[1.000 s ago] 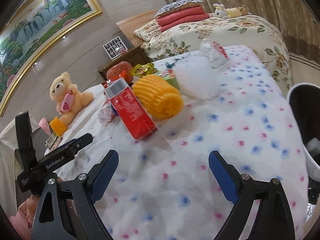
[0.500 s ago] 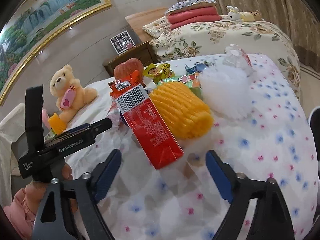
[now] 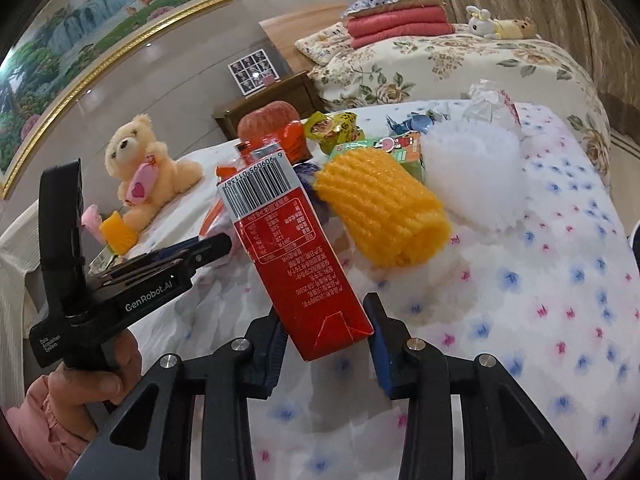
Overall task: Collect trash
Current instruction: 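Grasp the pink-orange snack bag with the left tool while the right tool grasps the red juice carton, then carry the snack bag and red juice carton over the trash bin with both tools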
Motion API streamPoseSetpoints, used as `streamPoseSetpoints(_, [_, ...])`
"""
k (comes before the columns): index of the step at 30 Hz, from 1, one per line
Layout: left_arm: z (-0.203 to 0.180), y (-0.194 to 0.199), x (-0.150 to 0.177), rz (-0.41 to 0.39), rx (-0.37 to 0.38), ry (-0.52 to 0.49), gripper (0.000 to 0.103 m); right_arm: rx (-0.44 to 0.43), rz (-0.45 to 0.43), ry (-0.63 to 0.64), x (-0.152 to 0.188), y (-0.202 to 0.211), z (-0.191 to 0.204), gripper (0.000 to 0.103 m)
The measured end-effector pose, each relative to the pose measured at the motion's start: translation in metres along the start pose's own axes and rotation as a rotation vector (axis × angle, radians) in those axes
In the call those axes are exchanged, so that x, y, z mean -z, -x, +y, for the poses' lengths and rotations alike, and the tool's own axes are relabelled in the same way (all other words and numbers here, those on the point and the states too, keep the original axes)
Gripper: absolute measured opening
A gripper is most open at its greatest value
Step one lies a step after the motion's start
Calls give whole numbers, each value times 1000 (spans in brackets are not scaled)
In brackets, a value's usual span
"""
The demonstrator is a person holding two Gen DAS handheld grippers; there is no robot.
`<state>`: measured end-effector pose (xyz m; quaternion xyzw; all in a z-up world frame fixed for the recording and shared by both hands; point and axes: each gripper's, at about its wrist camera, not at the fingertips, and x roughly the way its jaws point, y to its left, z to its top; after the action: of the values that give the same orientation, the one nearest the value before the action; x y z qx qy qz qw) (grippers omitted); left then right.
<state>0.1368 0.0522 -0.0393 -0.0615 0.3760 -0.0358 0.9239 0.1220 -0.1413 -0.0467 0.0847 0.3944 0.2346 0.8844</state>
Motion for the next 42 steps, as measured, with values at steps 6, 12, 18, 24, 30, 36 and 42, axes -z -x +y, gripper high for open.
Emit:
streamPoseSetpoints(6, [-10, 19, 21, -1, 25, -3, 28, -10, -21, -23, 11, 21, -10, 37])
streamPoseSetpoints(12, [-35, 36, 29, -16, 87, -44, 28, 29, -42, -65, 22, 41, -31, 37])
streamPoseSetpoints(18, [-74, 43, 32, -24, 155, -115, 28, 81, -59, -119, 32, 61, -56, 37])
streamPoseSetpoints(24, [-106, 45, 36, -18, 209, -172, 28, 126, -95, -168, 38, 84, -81, 37])
streamPoseSetpoints(30, [-140, 48, 40, -16, 267, -237, 28, 160, -116, -213, 45, 98, -101, 37])
streamPoseSetpoints(36, [-169, 45, 40, -7, 302, -286, 28, 186, -132, -254, 51, 111, -119, 37])
streamPoseSetpoints(42, [-194, 39, 44, 4, 329, -337, 28, 217, -147, -289, 57, 125, -138, 37])
